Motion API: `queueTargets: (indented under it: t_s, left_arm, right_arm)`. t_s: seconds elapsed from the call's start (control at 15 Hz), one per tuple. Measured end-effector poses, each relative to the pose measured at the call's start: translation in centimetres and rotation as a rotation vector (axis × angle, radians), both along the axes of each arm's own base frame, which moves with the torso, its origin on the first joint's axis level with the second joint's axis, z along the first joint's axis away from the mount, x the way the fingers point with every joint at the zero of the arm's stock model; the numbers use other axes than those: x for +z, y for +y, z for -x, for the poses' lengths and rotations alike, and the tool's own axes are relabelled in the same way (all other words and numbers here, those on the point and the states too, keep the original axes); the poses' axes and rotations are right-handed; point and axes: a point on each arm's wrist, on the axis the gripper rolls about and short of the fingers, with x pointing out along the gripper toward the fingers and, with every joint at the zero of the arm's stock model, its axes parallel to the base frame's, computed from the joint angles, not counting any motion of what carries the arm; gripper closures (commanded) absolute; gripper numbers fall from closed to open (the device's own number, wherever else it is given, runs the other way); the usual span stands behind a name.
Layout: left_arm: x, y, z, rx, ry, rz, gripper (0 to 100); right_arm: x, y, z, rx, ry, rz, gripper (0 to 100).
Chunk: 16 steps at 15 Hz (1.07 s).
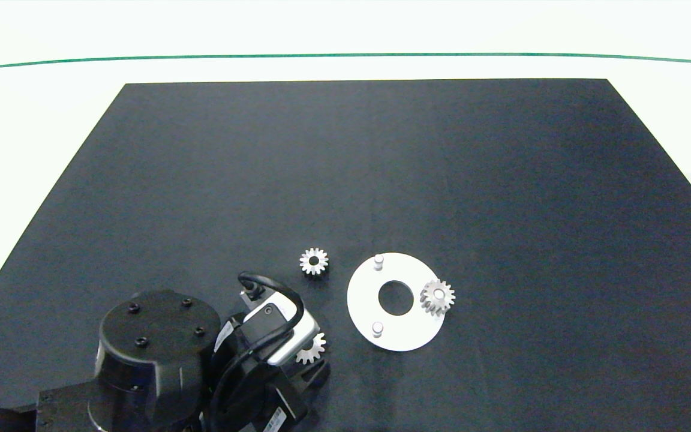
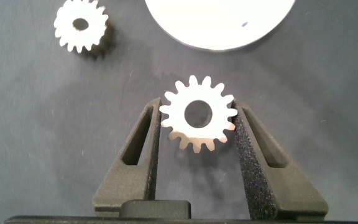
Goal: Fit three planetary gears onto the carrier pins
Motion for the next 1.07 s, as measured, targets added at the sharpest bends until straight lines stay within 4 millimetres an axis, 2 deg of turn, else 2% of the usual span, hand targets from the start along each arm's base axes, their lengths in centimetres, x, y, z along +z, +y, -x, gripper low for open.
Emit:
queueTargets:
  t_s: [0.47, 0.67, 1.07]
  left_arm:
    - [2.9, -1.9, -0.9, -0.007, -0.004, -0.054, 87]
    - [3.3, -3.0, -1.2, -0.011, -0.019, -0.051, 87]
    - [2.8, -5.1, -0.3, -0.045, -0.020, -0.069, 87]
  right_arm:
    - [-1.2, 0.1, -0.4, 0.001, 0.044, 0.015, 0]
    - [-1.3, 0.1, -0.4, 0.000, 0.045, 0.015, 0]
    - [-1.1, 0.1, -0.4, 0.002, 0.037, 0.012, 0]
